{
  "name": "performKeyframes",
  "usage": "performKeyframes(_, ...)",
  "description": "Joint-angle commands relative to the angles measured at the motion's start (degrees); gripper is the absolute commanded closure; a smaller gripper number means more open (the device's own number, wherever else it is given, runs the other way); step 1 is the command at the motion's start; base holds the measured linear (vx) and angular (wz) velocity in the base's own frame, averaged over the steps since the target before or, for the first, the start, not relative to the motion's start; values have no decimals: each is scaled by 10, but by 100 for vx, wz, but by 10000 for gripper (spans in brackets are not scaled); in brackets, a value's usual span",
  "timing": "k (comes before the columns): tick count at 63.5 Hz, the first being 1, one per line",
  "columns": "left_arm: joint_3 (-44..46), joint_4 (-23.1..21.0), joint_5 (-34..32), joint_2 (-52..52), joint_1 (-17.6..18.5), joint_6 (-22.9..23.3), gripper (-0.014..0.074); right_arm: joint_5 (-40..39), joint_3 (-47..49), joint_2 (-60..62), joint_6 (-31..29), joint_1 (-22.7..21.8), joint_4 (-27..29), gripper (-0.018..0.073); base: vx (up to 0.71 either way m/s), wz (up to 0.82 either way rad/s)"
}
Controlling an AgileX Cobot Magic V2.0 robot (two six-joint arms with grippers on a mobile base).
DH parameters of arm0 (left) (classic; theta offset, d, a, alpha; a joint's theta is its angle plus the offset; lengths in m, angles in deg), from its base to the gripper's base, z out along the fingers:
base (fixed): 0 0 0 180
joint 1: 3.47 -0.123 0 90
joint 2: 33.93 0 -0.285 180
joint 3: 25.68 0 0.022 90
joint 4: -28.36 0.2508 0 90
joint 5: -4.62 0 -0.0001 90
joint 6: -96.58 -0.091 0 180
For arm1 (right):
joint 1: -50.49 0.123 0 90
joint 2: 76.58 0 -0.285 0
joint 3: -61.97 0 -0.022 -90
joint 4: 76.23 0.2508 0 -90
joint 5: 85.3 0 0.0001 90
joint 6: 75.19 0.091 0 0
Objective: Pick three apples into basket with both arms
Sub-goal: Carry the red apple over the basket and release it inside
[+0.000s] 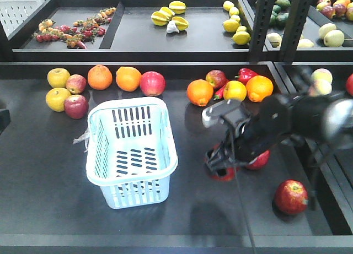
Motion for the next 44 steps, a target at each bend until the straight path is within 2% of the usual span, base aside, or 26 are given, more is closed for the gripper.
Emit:
performKeyframes(1,14,-14,-28,-1,1,5,4,-14,13,76,9,-3,17,262,0,0)
performKeyframes(12,14,-14,-28,-1,1,5,4,-53,13,123,-33,23,117,262,0,0)
performKeyframes(21,14,-14,-28,-1,1,5,4,-122,13,115,-114,90,178,262,0,0)
performKeyframes(31,14,-14,-28,-1,1,5,4,-244,13,71,-156,158,186,260,0,0)
performKeyframes(38,14,-14,-28,-1,1,5,4,-302,14,34,-156,180,186,260,0,0)
performKeyframes(44,14,-14,-28,-1,1,5,4,-307,30,0,-154,180,186,250,0,0)
